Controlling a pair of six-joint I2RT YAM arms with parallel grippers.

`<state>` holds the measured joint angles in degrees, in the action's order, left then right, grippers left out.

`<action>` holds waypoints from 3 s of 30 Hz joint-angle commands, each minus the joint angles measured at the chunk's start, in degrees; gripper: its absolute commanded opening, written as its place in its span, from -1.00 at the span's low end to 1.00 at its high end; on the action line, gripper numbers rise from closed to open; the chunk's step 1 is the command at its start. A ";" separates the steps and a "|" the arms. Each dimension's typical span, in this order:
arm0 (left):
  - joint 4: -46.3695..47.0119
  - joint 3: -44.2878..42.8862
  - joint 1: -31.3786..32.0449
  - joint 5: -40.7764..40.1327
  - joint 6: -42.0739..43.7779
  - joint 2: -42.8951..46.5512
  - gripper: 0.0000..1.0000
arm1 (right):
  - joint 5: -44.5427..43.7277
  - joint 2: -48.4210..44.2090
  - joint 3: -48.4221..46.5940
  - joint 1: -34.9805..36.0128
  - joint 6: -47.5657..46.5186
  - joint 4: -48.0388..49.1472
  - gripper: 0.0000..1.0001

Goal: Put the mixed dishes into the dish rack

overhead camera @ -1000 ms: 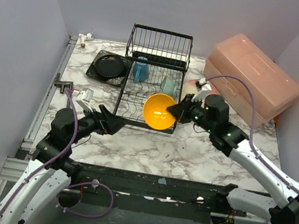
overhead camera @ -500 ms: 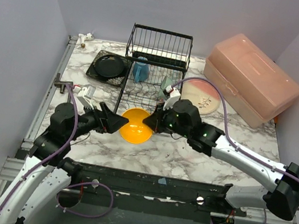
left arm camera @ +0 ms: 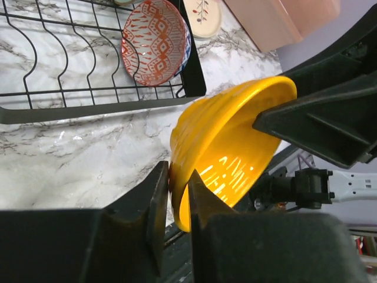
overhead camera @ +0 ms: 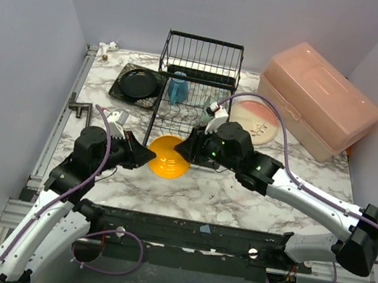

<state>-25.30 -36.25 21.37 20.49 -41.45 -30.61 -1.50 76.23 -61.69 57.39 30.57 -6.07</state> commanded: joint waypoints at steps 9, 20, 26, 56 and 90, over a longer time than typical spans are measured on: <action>11.83 2.64 -0.75 7.88 -11.42 -1.46 -1.00 | 5.74 -3.99 -0.10 0.29 8.69 3.22 0.76; 26.64 6.49 -8.23 22.84 -24.17 -5.07 -1.00 | 2.60 -8.47 1.70 -0.45 13.34 -0.81 0.99; 34.34 10.29 -10.53 26.36 -29.75 -5.76 -1.00 | 4.45 -7.31 2.60 -0.58 15.03 1.11 0.99; 6.91 1.37 -11.26 14.79 -10.35 -0.70 0.00 | 11.94 -4.03 5.69 -0.68 23.26 14.54 -0.99; -13.68 -4.71 -11.26 -20.03 25.54 20.46 0.92 | -35.95 35.46 -38.66 -0.72 2.29 -32.79 -0.99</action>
<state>-39.92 -41.43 10.13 2.11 -17.08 -10.72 -31.90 107.39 -95.22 56.51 35.05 -32.60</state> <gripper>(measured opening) 0.960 0.572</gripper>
